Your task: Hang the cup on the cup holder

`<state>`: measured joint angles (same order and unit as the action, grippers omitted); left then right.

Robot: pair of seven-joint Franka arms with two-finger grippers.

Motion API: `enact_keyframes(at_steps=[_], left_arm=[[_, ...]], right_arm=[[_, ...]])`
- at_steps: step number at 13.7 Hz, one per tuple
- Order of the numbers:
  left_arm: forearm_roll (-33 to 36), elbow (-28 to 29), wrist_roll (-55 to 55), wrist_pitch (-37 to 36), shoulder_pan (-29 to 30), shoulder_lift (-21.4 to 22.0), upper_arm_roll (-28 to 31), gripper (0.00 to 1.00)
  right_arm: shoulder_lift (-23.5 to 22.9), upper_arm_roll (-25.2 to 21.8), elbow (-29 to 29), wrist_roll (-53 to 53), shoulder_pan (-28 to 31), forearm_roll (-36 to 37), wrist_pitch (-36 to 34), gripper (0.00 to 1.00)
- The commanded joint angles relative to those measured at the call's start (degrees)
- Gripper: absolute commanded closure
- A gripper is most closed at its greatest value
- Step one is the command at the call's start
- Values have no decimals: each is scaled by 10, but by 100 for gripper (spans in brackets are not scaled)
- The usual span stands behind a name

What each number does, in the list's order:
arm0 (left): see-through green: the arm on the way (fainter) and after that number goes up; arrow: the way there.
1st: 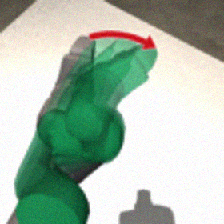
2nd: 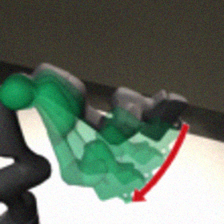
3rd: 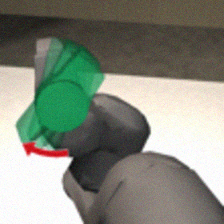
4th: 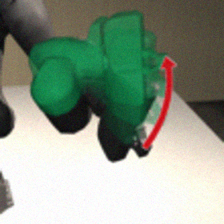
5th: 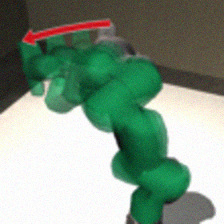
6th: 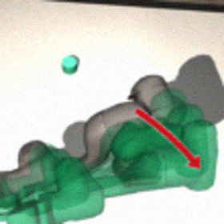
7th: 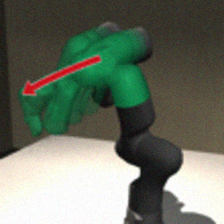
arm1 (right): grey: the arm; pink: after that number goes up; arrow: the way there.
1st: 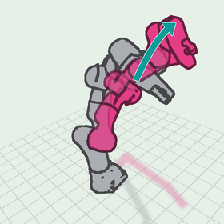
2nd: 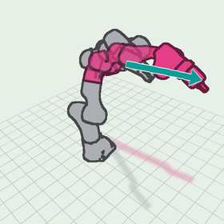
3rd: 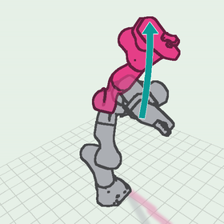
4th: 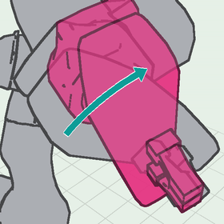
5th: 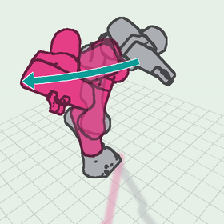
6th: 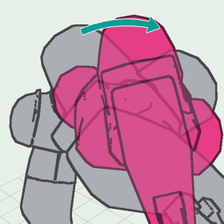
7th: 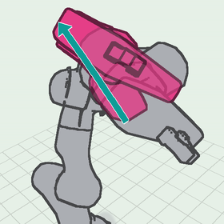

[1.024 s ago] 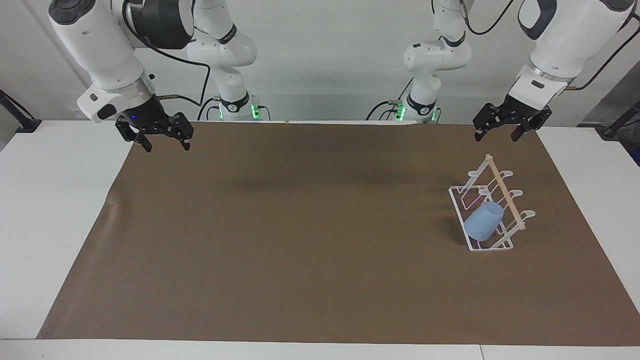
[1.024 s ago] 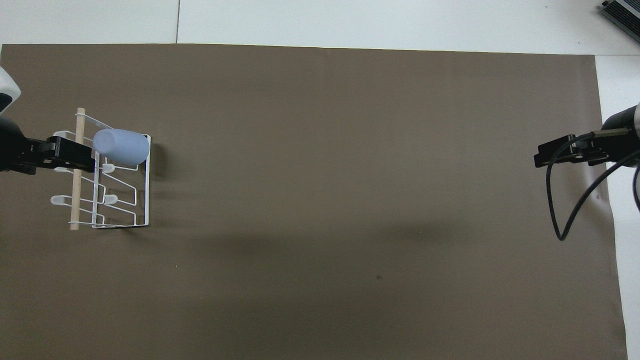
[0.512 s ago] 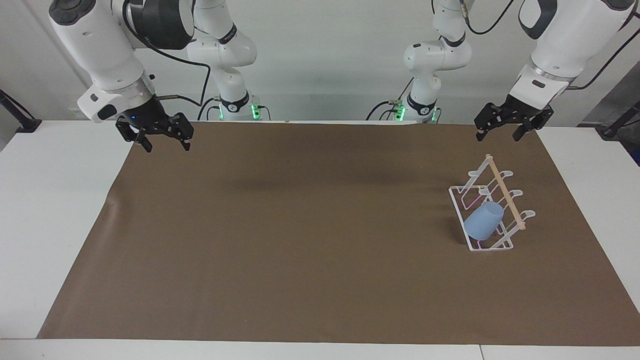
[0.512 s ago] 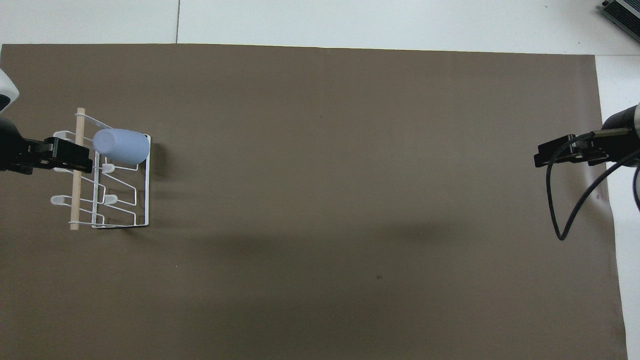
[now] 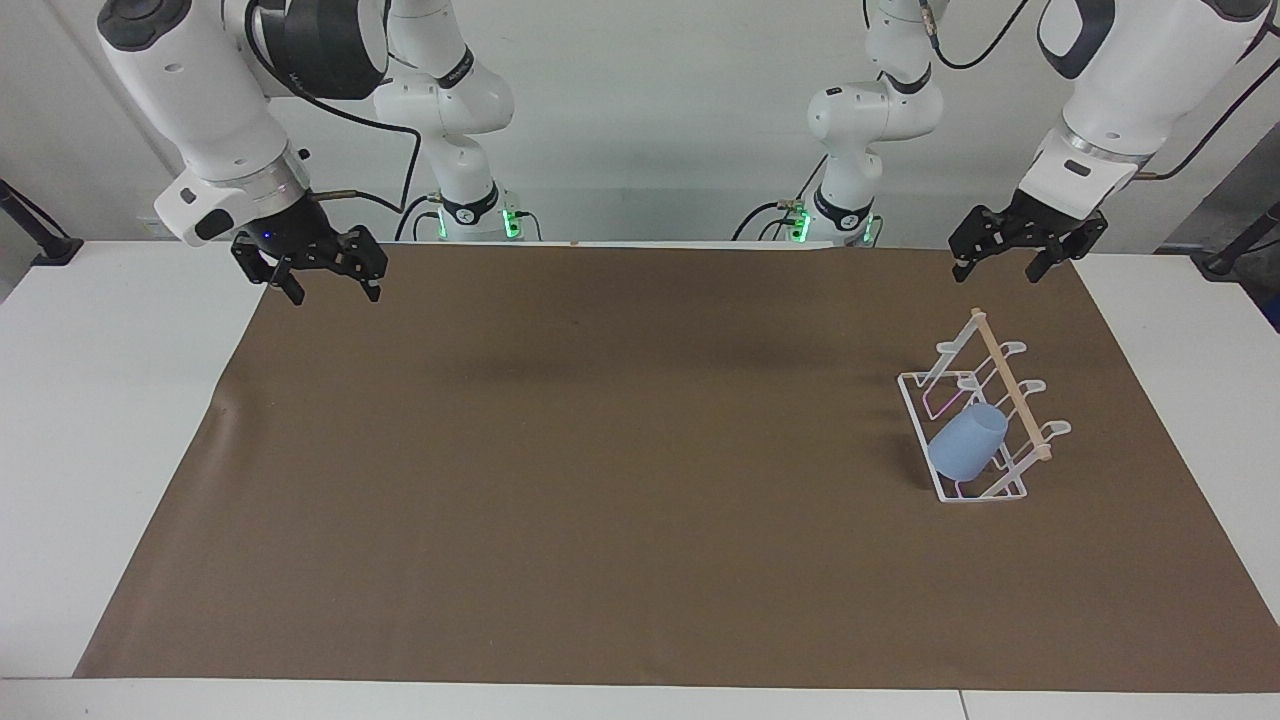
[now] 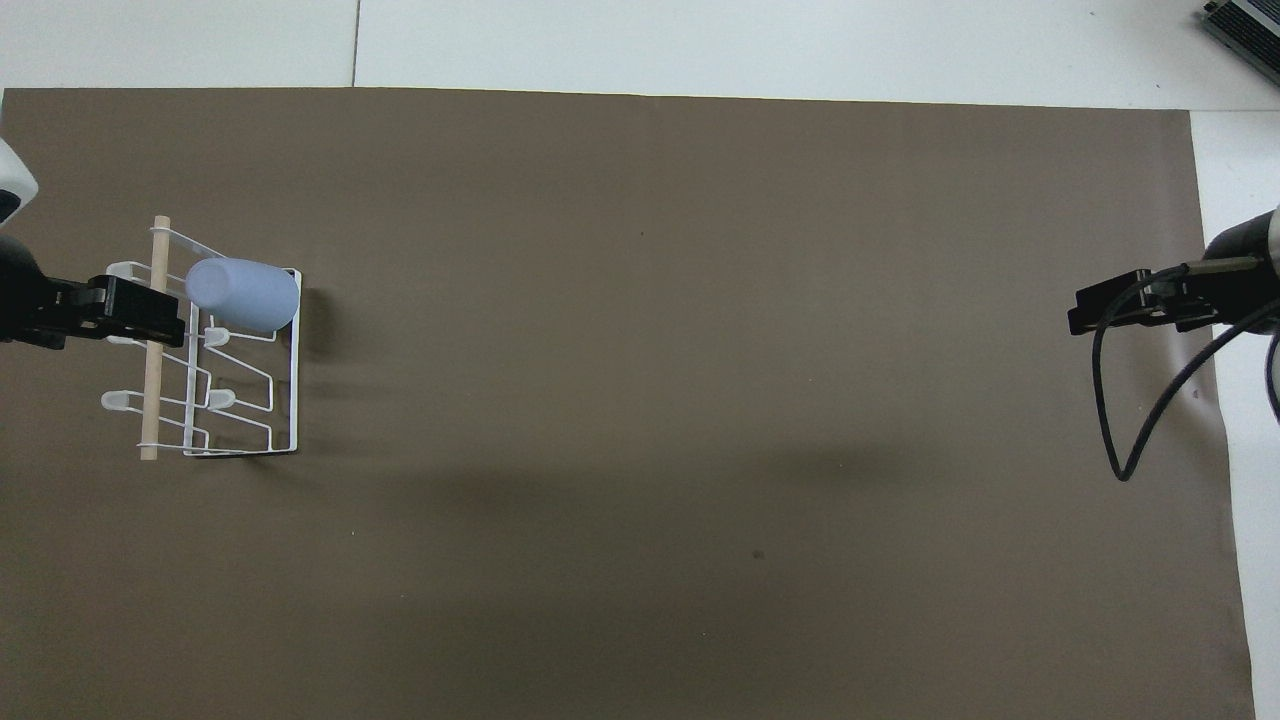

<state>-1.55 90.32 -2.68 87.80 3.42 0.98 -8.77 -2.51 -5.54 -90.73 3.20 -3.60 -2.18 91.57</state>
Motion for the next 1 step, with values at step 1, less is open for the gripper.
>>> enact_keyframes(at_steps=[1], left_arm=[[6, 14, 9, -4, 2, 14, 1, 0]], right_arm=[[9, 2, -7, 11, 3, 5, -4, 0]])
